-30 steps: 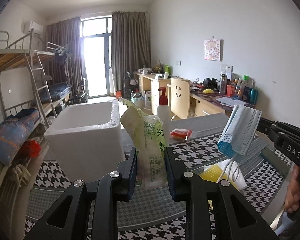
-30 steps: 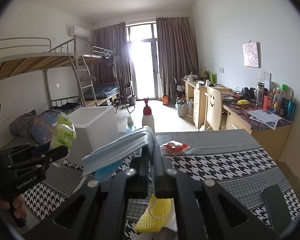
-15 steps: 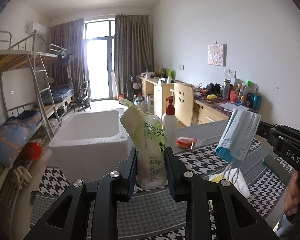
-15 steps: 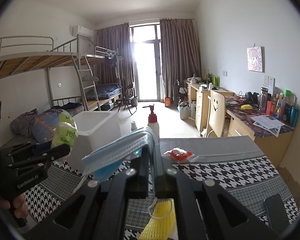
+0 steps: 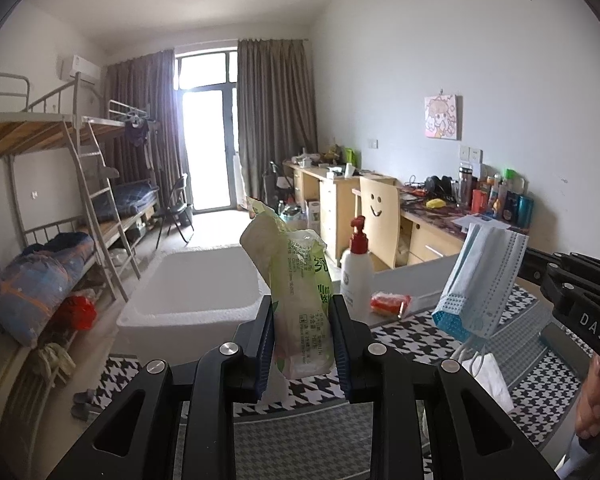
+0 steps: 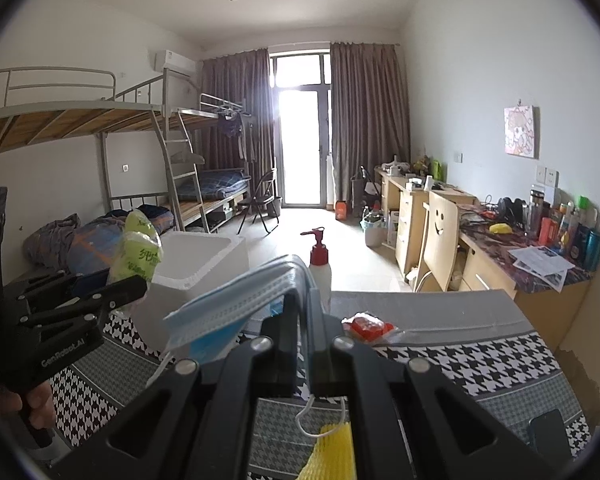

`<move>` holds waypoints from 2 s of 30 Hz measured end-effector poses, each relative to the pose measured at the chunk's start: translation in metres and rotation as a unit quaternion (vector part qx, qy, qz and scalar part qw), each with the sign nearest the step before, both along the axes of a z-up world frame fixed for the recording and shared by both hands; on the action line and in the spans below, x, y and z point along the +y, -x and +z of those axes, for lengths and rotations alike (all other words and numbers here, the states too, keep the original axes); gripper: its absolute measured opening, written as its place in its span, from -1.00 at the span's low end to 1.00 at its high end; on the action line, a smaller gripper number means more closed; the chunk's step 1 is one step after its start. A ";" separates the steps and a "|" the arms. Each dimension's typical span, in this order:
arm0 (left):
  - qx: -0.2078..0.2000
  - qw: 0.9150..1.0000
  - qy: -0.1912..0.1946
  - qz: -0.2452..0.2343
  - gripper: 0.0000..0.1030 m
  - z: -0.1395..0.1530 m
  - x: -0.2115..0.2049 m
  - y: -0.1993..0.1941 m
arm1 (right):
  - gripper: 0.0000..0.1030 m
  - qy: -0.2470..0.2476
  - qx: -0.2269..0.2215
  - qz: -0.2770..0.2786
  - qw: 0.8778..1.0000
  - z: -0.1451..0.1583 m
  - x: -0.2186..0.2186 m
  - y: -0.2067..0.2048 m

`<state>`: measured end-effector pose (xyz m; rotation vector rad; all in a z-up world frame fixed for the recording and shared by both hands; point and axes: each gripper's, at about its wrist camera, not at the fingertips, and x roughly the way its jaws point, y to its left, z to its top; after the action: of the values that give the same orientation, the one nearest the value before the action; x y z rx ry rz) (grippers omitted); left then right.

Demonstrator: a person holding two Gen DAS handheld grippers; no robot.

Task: Organize soft objects
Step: 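Carry the bag in left gripper over the white foam box while right gripper carries the mask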

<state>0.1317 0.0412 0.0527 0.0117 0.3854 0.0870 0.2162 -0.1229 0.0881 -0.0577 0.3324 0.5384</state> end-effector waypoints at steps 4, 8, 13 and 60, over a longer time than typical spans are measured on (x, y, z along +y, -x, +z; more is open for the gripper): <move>-0.003 1.000 0.000 0.001 -0.45 0.005 0.001 -0.003 | -0.89 0.002 -0.004 0.004 1.000 0.005 0.003 -0.003; -0.005 1.000 -0.003 0.006 -0.45 0.010 0.005 -0.008 | -0.89 0.004 -0.010 0.009 1.000 0.011 0.007 -0.005; -0.006 1.000 0.000 0.010 -0.45 0.015 0.011 -0.015 | -0.89 0.006 -0.019 0.012 1.000 0.017 0.014 -0.009; 0.027 0.996 0.011 0.081 -0.45 0.012 0.084 -0.076 | -0.89 0.022 -0.016 0.037 0.999 0.037 0.088 -0.067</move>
<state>0.2076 0.1250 0.0649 -0.0384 0.4407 0.2434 0.2828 -0.0353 0.1252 -0.1220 0.3116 0.6021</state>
